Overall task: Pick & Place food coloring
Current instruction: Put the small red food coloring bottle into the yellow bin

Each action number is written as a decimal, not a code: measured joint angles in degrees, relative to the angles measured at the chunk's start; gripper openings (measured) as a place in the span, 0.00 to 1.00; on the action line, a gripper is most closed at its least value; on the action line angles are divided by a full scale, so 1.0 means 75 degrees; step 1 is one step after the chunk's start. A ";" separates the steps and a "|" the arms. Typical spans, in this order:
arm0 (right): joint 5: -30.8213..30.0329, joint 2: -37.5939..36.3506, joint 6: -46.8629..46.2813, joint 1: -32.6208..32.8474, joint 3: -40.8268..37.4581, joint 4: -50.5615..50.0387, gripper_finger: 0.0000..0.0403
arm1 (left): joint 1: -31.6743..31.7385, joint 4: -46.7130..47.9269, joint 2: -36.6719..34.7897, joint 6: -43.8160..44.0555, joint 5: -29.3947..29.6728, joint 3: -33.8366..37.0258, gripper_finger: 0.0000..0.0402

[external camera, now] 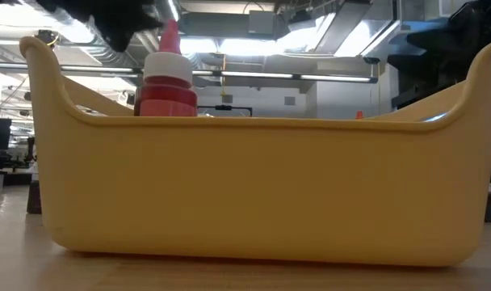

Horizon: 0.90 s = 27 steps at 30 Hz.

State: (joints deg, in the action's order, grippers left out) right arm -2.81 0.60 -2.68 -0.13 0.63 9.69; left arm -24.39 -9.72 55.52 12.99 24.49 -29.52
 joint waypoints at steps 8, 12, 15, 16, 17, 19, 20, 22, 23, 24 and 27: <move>-0.0220 0.1150 0.0395 0.0938 0.1329 -0.0679 0.71 | 0.0413 -0.2819 -0.1431 -0.0369 -0.0812 0.2082 0.41; -0.0904 0.2573 0.0492 0.1354 0.2403 -0.1465 0.71 | 0.0512 -0.3775 -0.1733 -0.0232 -0.0804 0.2796 0.41; -0.0942 0.3692 0.0118 0.1656 0.3470 -0.2588 0.71 | 0.0537 -0.3975 -0.1747 -0.0307 -0.0771 0.2981 0.42; -0.0959 0.4044 -0.0107 0.1773 0.3861 -0.3102 0.71 | 0.0537 -0.3998 -0.1748 -0.0407 -0.0695 0.2981 0.42; -0.0962 0.4389 -0.0404 0.1911 0.4239 -0.3676 0.71 | 0.0544 -0.4065 -0.1755 -0.0520 -0.0614 0.2981 0.42; -0.0993 0.5092 -0.1046 0.2204 0.4950 -0.4919 0.71 | 0.0594 -0.4207 -0.1759 -0.0617 -0.0538 0.2978 0.42; -0.1050 0.5455 -0.1456 0.2371 0.5268 -0.5538 0.71 | 0.0629 -0.4271 -0.1759 -0.0620 -0.0534 0.2978 0.41; -0.1076 0.6165 -0.2367 0.2755 0.5771 -0.6608 0.71 | 0.0687 -0.4419 -0.1783 -0.0634 -0.0560 0.2978 0.41; -0.1078 0.6511 -0.2842 0.2982 0.5970 -0.6993 0.71 | 0.0719 -0.4430 -0.1796 -0.0637 -0.0574 0.2978 0.41; -0.1075 0.6852 -0.3246 0.3233 0.6150 -0.7272 0.71 | 0.0749 -0.4406 -0.1807 -0.0637 -0.0575 0.2978 0.41; -0.1071 0.7857 -0.4220 0.4104 0.6571 -0.7922 0.69 | 0.0791 -0.4397 -0.1814 -0.0637 -0.0580 0.2978 0.42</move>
State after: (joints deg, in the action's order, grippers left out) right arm -10.84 59.53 -34.33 30.65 49.92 -49.73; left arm -18.46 -42.69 41.91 8.21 20.14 -7.18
